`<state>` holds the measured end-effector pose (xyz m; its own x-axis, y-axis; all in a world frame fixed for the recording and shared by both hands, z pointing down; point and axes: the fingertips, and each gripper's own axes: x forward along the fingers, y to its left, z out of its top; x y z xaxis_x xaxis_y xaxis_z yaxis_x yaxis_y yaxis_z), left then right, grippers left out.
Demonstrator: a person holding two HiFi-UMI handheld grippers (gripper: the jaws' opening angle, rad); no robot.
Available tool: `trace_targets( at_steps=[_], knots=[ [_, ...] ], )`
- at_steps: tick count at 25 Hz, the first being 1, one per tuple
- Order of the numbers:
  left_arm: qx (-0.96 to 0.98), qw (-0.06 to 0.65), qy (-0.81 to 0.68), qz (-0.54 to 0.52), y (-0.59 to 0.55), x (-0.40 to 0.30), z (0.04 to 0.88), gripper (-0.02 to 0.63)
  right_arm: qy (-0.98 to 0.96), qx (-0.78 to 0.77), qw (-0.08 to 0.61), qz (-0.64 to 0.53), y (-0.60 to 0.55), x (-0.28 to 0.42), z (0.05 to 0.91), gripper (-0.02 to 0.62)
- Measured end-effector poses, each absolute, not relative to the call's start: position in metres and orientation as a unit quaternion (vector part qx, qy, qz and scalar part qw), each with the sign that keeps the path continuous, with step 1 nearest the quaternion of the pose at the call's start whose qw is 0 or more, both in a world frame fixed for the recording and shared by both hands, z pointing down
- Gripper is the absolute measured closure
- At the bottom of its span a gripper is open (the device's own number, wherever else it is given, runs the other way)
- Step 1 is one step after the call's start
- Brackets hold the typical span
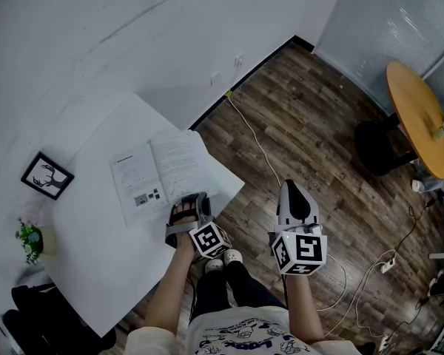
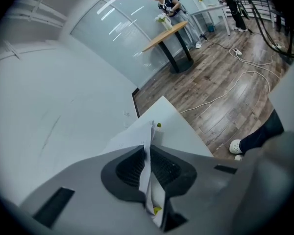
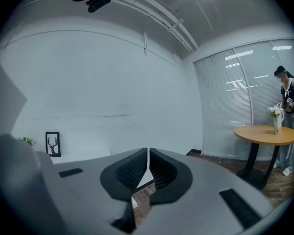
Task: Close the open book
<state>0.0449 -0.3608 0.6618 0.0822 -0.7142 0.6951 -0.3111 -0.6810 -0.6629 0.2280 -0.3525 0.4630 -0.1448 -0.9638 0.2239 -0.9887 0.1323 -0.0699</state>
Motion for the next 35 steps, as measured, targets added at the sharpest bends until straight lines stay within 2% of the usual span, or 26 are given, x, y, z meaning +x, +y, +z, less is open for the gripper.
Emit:
trace_targets(
  at_steps=[19, 35],
  knots=[
    [-0.739, 0.094, 0.462, -0.481, -0.350, 0.016, 0.611, 0.571, -0.782, 0.615, 0.048, 0.086, -0.351, 0.180, 0.442, 0.561],
    [-0.732, 0.054, 0.529, -0.426, -0.335, -0.029, 0.584, 0.572, -0.816, 0.571, 0.048, 0.075, -0.350, 0.121, 0.431, 0.561]
  ],
)
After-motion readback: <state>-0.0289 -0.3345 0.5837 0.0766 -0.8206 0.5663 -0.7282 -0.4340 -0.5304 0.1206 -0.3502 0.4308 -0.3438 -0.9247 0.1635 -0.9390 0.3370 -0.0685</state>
